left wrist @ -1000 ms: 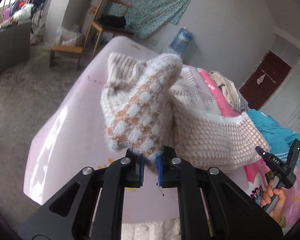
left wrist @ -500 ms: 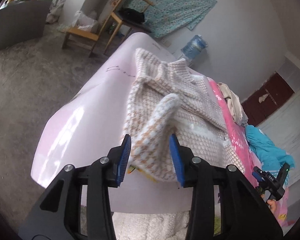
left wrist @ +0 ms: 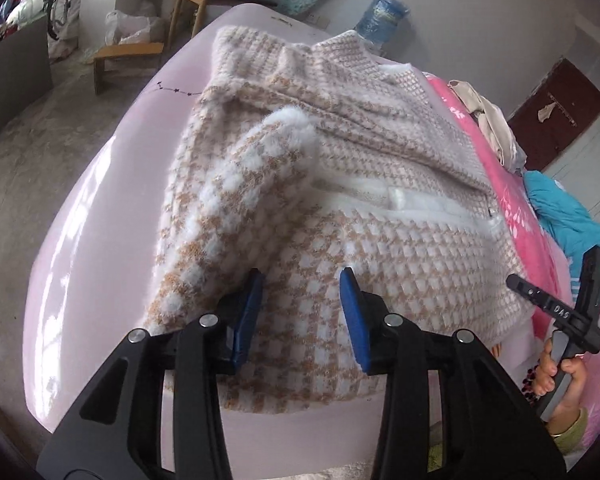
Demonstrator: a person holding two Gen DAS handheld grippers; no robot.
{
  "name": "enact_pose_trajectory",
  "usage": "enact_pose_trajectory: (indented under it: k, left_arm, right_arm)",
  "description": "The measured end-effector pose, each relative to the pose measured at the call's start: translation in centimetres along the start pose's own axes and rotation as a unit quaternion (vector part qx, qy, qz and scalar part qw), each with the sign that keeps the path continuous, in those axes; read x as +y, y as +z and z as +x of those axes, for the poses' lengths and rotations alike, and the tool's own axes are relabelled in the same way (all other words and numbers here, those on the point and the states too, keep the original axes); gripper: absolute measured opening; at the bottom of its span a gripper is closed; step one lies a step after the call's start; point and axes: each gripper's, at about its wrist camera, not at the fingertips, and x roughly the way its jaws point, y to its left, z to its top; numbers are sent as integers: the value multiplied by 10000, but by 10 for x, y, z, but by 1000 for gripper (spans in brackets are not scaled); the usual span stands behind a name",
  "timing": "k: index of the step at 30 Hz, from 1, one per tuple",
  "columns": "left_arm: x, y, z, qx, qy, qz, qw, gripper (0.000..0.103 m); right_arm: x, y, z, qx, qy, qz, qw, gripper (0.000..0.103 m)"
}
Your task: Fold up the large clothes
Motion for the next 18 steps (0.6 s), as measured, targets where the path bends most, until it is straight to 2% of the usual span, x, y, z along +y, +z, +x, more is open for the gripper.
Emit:
enact_pose_trajectory:
  k: [3,4,5,7,9,11,14,17,18]
  left_arm:
    - [1,1,-11,-115,8,82,9999,39]
    - [-1,2,-15,-172,10,131,9998,39]
    - [-4,3,-19,-229,-45,178,9996,39]
    - [-11,4,-29,-360,-212,310,9986,40]
    - [-22,5,-33,-453,-370,461,9972,48]
    - [-30,4,-33,-448,-482,593,9961,52]
    - [-39,2,-15,-192,-315,658,9972,58]
    - [-35,-3,11,260,39,550,9981,58]
    - [-31,-5,16,319,53,500,9982,58]
  right_arm:
    - [-1,2,-9,-63,153,74,9998,59]
    - [1,2,-11,-101,159,31,9998,61]
    - [4,3,-15,-168,194,-14,9997,69]
    - [12,3,-23,-260,363,-115,9989,74]
    - [18,6,-23,-293,486,-225,9981,74]
    - [24,6,-21,-273,576,-332,9974,75]
    - [24,6,-10,-115,584,-314,9977,75]
    - [16,1,9,153,409,-208,9988,75]
    - [14,0,12,207,367,-201,9989,75]
